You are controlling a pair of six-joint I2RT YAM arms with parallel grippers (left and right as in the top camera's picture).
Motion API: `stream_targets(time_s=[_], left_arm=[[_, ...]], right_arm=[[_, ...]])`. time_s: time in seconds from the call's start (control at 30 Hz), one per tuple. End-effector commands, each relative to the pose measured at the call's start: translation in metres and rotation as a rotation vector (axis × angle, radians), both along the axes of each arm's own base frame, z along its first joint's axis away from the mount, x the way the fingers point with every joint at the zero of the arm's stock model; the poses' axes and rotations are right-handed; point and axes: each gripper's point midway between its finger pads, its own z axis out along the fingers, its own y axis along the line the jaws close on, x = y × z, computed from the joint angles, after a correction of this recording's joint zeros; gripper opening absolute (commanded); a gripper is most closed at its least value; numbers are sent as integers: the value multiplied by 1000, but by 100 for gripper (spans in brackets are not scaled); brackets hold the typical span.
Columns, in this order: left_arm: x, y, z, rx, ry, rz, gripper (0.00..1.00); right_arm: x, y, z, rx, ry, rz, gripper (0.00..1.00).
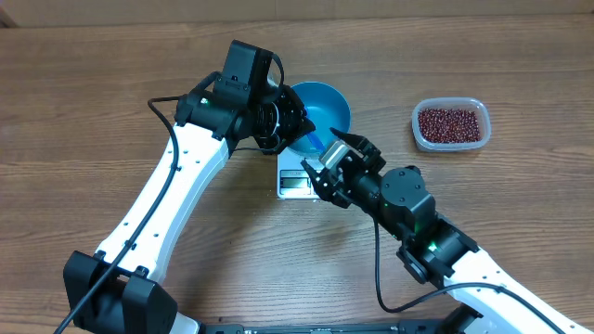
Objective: Scoop item into bowl and weigh 150g on scale
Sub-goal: 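Open the left gripper, releasing the scoop to the right gripper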
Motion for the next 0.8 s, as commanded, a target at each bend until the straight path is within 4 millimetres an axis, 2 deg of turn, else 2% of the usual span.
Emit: stream_targets(time_s=[0.0, 0.17, 0.27, 0.4, 0.47, 0.5, 0.53, 0.67, 0.7, 0.73, 0.77], left_arm=[[4, -1, 12, -7, -53, -17, 4], [6, 0, 12, -1, -57, -12, 4], [6, 0, 11, 0, -57, -12, 4], [6, 0, 11, 5, -60, -10, 4], [8, 1, 11, 10, -71, -10, 4], [11, 1, 12, 19, -96, -15, 4], [15, 3, 13, 35, -123, -16, 4], [38, 14, 17, 146, -295, -35, 4], [42, 15, 19, 162, -329, -45, 4], [52, 13, 28, 191, -435, -91, 4], [56, 12, 32, 195, -479, -111, 5]], right_arm=[[2, 11, 3, -3, -10, 36, 65], [8, 16, 11, 28, -50, 36, 54], [9, 16, 11, 31, -53, 35, 54], [11, 18, 1, 25, -23, 32, 55], [12, 16, 3, 116, 49, -4, 55], [12, 15, 7, 215, 125, -32, 56], [10, 13, 10, 332, 220, -62, 61], [-3, 2, 25, 563, 416, -119, 66], [-8, -1, 29, 614, 461, -132, 72], [-14, -7, 33, 703, 546, -159, 80], [-18, -11, 33, 754, 603, -181, 84]])
